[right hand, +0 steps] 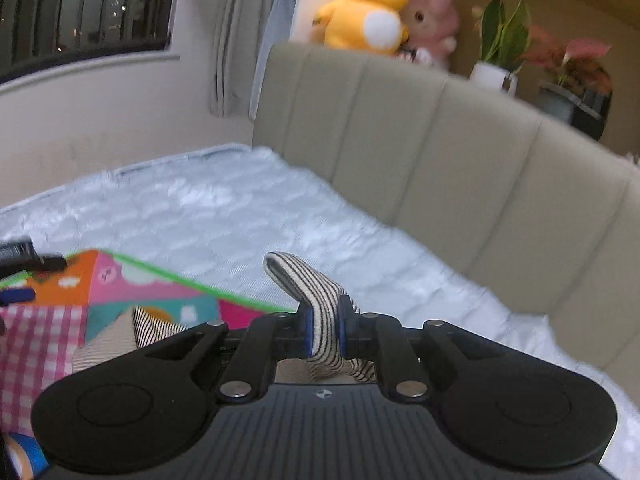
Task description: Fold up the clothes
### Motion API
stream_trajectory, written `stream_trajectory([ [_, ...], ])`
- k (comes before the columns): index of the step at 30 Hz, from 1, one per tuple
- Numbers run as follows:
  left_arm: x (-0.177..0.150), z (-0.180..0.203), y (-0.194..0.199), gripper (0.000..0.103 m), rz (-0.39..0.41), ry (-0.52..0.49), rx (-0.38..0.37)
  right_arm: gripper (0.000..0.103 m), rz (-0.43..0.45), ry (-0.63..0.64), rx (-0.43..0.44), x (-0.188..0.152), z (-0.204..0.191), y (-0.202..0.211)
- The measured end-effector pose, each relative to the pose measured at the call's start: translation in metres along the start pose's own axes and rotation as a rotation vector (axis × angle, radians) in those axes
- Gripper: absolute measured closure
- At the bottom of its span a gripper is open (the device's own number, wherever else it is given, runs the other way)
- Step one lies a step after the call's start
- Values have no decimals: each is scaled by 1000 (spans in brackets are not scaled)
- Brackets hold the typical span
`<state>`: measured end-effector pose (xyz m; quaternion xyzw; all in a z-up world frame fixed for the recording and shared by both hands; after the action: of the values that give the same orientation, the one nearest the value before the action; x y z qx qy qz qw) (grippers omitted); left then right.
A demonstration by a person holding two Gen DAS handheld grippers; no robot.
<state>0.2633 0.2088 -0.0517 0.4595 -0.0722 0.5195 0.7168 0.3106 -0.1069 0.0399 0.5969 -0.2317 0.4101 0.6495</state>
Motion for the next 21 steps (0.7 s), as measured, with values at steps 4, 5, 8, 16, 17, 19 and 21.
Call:
stream_trajectory([
  [4,2,-6,-5,4,-12,18,3,71,-3,-1,63,-10,-33,-10],
  [5,1,-6,-6,4,-18,22,1,59,4,-4,83,-9,-39,-10],
  [8,0,-8,-9,4,-33,33,-8,55,-6,-16,118,-14,-50,-2],
  [16,-3,-10,-13,3,-58,61,-23,56,-306,-396,341,-96,-85,-11],
  [17,-3,-11,-13,3,-57,61,-24,58,-326,-429,359,-105,-92,-12],
  [19,-2,-11,-12,3,-53,60,-23,60,-345,-479,388,-120,-106,-14],
  [21,-2,-11,-12,3,-50,59,-20,61,-353,-484,399,-124,-121,-21],
])
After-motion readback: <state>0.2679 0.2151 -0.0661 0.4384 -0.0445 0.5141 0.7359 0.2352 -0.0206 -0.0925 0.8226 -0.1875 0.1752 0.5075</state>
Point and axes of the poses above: each gripper's, at about its wrist camera, not at the fingertips, and y roughly against the way its jaws point, z to its right, x to its top, the point moved 7 cm from there along -y, roughly the way its jaws point, and after that the axes turned 1 degree about -x, right-handed, at the moved point
